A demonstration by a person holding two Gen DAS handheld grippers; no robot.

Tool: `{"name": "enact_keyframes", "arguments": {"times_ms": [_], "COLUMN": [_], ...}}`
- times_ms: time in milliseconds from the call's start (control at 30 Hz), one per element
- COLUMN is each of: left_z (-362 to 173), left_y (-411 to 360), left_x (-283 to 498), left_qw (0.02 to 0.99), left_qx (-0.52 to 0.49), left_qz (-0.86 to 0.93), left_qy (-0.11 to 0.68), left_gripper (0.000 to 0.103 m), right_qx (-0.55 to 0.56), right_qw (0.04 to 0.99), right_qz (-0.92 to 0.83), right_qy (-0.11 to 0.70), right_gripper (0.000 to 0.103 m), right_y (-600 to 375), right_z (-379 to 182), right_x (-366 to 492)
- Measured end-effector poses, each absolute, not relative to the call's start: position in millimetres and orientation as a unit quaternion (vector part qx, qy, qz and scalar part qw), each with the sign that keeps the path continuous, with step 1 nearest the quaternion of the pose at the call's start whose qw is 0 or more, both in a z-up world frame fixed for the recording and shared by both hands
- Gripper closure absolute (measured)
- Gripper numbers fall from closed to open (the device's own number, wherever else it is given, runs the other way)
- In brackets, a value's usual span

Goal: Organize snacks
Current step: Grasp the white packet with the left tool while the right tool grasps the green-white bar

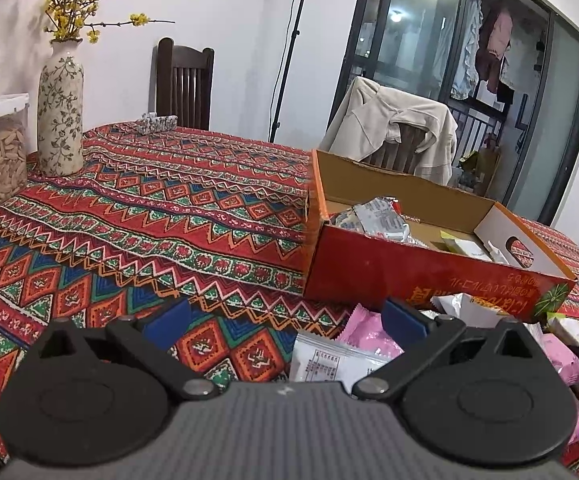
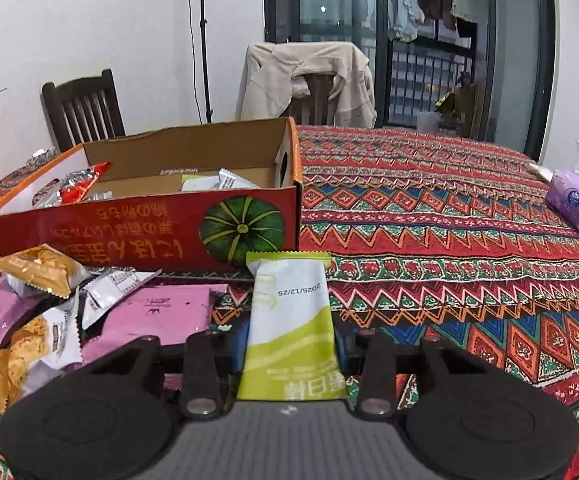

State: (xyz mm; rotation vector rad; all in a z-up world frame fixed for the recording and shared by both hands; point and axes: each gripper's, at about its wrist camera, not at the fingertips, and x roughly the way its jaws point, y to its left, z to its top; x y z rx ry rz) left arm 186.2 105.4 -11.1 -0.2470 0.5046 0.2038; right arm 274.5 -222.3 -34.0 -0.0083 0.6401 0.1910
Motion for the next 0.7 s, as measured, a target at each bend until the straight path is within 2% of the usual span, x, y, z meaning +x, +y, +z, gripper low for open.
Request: {"name": "enact_keyframes", "arguments": {"times_ms": [200,400,700], "left_z": [-11.9,-11.8,-17.0], "left_y": [104.8,104.0,80.1], "left_x": [187.1,188.0,186.1], "left_qw": [0.955,0.952,0.935], "left_qx": [-0.121,-0.118,-0.062], "left_qz": [0.105,0.113,0.097], "left_qy": [0.251,0.259,0.335], "left_gripper": [0.0,0.0,0.0], "right_qx": [0.019,0.035,0.048], "right_qw": [0.96,0.963,0.965], "right_qz": [0.082,0.086,0.107], "right_qy": [0.267,0.253,0.234], "right_gripper": [0.066,0.066,0.065], "right_y": [-231.3,-234.6,-238.4], "right_z": [-26.9,-26.5,-22.3], "right_x": [262.9,257.6,251.1]}}
